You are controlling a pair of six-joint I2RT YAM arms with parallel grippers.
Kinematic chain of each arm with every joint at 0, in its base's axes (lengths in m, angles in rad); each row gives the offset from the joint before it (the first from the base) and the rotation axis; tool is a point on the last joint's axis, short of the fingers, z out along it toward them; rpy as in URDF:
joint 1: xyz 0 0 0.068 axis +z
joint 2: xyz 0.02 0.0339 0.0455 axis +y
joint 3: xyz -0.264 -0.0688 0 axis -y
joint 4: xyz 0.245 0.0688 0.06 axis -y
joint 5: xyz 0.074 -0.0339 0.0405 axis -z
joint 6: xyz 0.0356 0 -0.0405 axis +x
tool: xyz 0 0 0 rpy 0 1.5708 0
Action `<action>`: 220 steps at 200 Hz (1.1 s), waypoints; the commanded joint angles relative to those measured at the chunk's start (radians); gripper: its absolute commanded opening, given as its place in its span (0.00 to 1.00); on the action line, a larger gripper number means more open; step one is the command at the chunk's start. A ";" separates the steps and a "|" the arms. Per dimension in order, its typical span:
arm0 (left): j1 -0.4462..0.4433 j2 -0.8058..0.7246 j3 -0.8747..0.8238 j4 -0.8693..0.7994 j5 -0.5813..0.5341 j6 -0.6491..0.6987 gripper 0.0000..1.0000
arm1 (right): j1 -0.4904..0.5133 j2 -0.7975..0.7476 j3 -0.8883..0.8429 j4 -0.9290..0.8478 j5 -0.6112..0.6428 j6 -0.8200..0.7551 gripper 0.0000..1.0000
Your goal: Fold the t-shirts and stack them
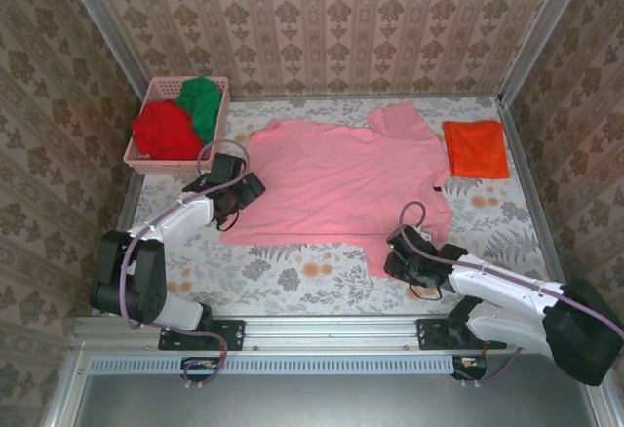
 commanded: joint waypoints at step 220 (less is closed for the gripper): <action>0.063 -0.335 -0.204 -0.055 -0.065 -0.004 1.00 | 0.116 0.265 0.106 0.052 -0.115 -0.079 0.46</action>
